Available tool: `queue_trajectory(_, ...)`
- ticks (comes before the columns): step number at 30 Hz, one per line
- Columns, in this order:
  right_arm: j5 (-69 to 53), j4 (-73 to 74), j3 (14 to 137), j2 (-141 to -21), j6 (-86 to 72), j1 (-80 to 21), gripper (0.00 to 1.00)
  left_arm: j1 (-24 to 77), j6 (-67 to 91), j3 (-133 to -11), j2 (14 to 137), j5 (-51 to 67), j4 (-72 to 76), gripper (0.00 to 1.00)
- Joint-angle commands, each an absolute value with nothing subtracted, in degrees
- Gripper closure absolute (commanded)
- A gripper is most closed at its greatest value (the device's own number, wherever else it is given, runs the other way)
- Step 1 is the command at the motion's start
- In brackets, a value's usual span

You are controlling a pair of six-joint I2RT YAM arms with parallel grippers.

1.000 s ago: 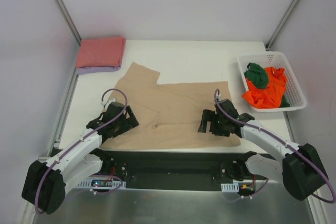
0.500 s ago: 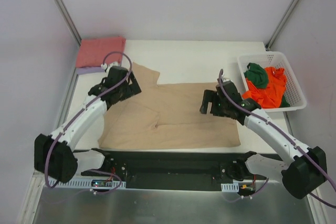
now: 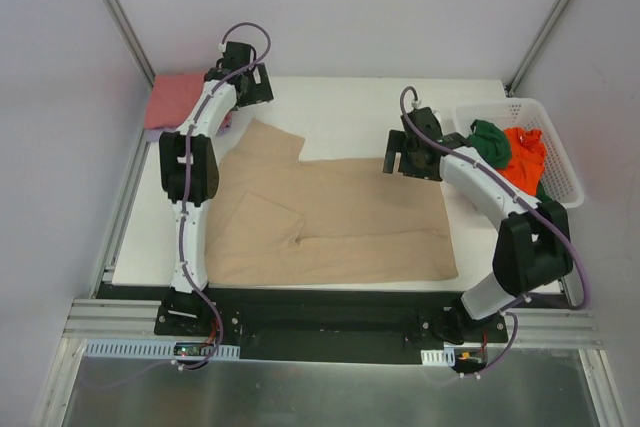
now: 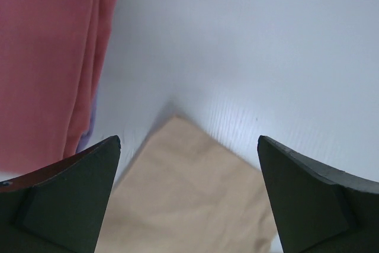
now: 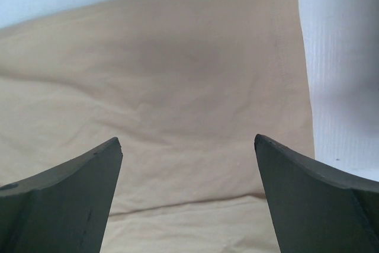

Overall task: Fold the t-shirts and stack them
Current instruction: Grap the side of the flattened tshirt furthest away from the robot with both arms

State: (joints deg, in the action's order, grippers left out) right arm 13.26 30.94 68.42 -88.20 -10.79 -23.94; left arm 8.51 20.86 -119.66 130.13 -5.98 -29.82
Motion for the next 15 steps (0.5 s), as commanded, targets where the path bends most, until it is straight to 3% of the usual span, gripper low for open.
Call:
queue_trajectory(1,13.8,32.1,73.8,-92.4,-8.4,-22.5,0.04,7.2,14.6,-133.7,140.2,-3.3,-35.8,0.01)
queue_trajectory(6,13.8,32.0,74.8,-95.2,-8.5,-20.6,0.04,7.0,15.0,-131.6,142.6,-0.1,-35.7,0.11)
queue_trajectory(15,14.8,32.3,77.0,-96.7,-8.4,-18.3,0.04,7.2,17.1,-128.1,144.0,3.8,-36.0,0.46)
